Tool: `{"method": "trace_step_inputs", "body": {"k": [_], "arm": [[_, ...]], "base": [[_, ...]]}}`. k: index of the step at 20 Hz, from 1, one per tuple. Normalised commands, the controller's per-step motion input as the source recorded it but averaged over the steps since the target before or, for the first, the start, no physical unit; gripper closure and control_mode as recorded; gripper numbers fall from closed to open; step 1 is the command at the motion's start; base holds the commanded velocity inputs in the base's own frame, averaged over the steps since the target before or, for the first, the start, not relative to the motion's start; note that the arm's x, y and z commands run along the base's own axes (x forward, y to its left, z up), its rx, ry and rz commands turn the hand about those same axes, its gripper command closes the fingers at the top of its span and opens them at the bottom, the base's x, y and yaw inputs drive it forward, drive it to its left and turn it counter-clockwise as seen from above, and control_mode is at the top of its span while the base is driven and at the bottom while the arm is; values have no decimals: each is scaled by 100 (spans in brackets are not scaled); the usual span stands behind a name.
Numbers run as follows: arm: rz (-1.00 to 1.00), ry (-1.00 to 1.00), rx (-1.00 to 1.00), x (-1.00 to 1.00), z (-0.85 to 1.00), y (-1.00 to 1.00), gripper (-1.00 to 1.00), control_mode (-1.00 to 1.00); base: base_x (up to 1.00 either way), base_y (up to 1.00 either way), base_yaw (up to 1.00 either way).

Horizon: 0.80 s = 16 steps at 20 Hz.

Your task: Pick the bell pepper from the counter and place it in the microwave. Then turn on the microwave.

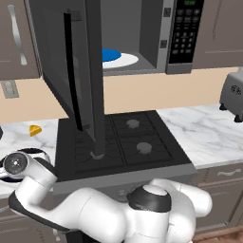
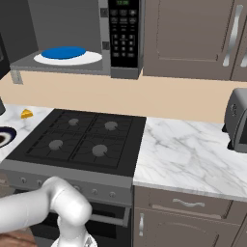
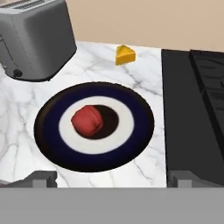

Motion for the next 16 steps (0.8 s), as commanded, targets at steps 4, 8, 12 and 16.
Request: {"method": "trace_step_inputs", "body": {"k": [4, 8, 12, 16], "arm": [[11, 0, -1, 24, -11, 22, -100, -100], [14, 0, 0, 22, -13, 23, -100, -100], [14, 0, 0, 22, -14, 18, -100, -100], [10, 0, 0, 20, -16, 17, -100, -100]], "base": [[0, 0, 0], [0, 0, 0], [0, 0, 0], [0, 0, 0]]}}
